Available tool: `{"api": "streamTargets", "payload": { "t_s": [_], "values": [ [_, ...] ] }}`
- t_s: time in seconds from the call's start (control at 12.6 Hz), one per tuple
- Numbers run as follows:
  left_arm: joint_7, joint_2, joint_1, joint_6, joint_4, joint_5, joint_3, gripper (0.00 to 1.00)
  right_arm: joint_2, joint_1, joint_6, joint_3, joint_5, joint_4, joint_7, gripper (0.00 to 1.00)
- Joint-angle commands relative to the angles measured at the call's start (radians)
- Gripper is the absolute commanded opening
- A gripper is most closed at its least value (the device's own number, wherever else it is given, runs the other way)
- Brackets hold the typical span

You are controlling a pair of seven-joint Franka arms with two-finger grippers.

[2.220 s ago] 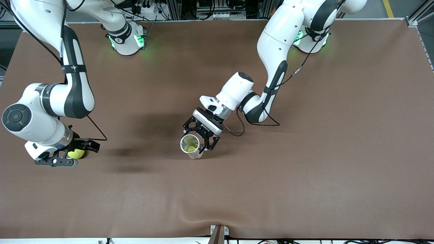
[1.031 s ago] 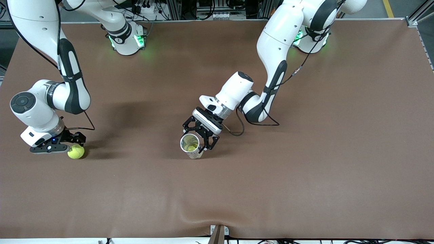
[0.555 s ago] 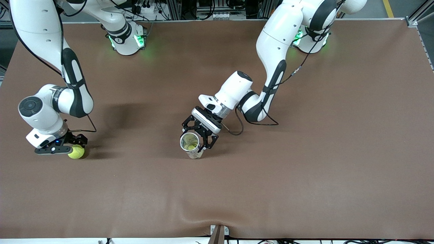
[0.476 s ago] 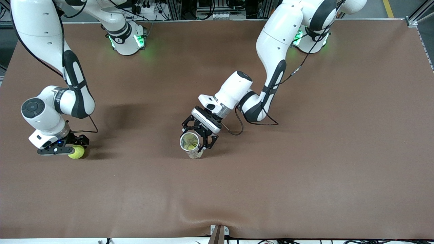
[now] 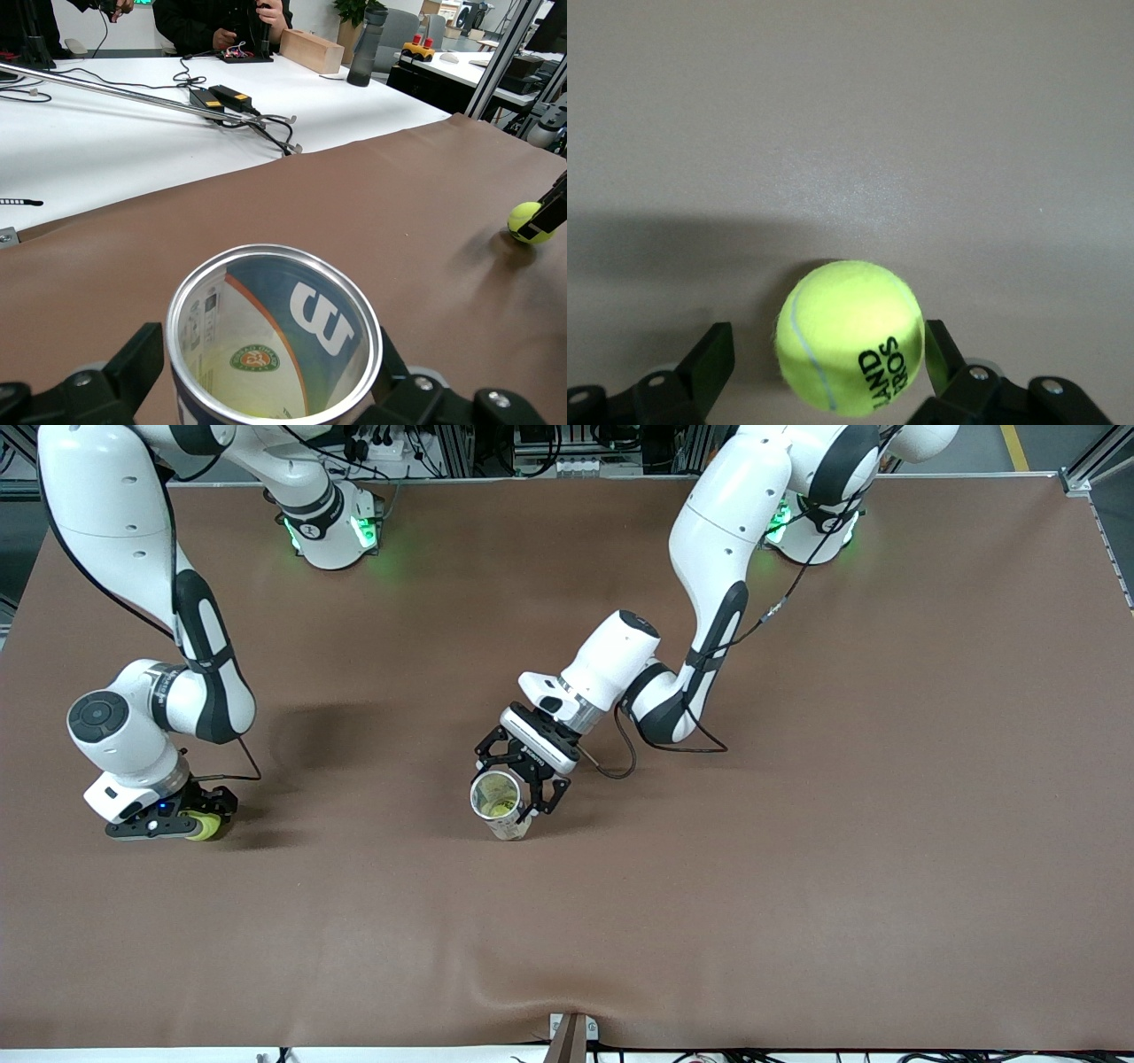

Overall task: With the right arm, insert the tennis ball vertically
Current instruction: 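Carry the second ball over the can opening with the right gripper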

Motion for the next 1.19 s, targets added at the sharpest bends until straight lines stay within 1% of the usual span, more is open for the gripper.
{"api": "streamTargets", "payload": {
  "t_s": [0.0,0.08,0.24,0.32,0.48,0.56,0.71,0.79,0.87,1.03,1.11],
  "values": [
    [-0.006,0.017,-0.012,0.018,0.023,-0.014,0.012,1.0,0.023,-0.023,0.075,0.016,0.023,0.012,-0.043,0.78],
    [-0.006,0.017,-0.012,0.018,0.023,-0.014,0.012,1.0,0.031,-0.023,0.087,0.016,0.025,0.012,-0.058,0.51],
    [-0.006,0.017,-0.012,0.018,0.023,-0.014,0.012,1.0,0.031,-0.023,0.089,0.016,0.025,0.012,-0.075,0.11],
    [-0.006,0.017,-0.012,0.018,0.023,-0.014,0.012,1.0,0.028,-0.021,0.087,0.016,0.025,0.01,-0.07,0.0],
    [-0.006,0.017,-0.012,0.018,0.023,-0.014,0.012,1.0,0.002,-0.013,0.073,0.018,0.028,0.01,-0.064,0.0],
    [-0.006,0.017,-0.012,0.018,0.023,-0.014,0.012,1.0,-0.032,0.003,0.022,0.019,0.033,0.013,-0.059,0.0],
    [-0.006,0.017,-0.012,0.018,0.023,-0.014,0.012,1.0,-0.098,0.061,-0.186,0.018,0.141,0.085,0.006,0.0],
    [-0.006,0.017,-0.012,0.018,0.023,-0.014,0.012,1.0,-0.121,0.091,-0.297,0.018,0.166,0.132,0.058,0.0],
    [-0.006,0.017,-0.012,0.018,0.023,-0.014,0.012,1.0,-0.139,0.117,-0.391,0.018,0.168,0.178,0.151,0.0],
    [-0.006,0.016,-0.012,0.018,0.023,-0.014,0.012,1.0,-0.164,0.184,-0.537,0.024,0.165,0.271,0.407,0.0],
    [-0.006,0.016,-0.012,0.018,0.023,-0.014,0.012,1.0,-0.165,0.206,-0.612,0.051,0.165,0.332,0.542,0.0]
  ]
}}
